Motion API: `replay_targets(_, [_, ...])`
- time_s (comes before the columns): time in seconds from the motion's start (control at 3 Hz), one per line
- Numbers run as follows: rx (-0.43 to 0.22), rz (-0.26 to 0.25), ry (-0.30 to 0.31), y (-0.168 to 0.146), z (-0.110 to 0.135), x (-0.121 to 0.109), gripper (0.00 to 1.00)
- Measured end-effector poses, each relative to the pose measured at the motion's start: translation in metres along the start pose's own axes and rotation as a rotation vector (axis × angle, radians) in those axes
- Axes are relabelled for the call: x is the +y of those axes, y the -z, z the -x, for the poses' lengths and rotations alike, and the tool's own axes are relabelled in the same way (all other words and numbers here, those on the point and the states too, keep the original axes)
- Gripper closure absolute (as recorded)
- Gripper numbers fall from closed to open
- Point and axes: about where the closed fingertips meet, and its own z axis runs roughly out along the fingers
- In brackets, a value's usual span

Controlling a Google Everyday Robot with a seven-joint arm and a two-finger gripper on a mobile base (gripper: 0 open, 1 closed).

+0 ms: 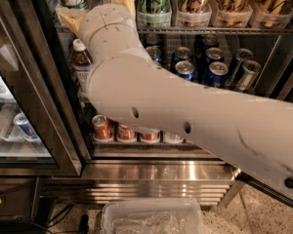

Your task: Pick 7up can from top shelf of fridge

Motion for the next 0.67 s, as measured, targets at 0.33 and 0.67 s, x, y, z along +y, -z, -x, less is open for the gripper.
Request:
replay_targets(0.33, [0.012, -0.058, 0.018, -0.0009, 0.0009, -0.008, 0.14])
replay_targets(0.67, [0.031, -0.091, 0.015, -0.0017, -0.0026, -0.0122, 0.19])
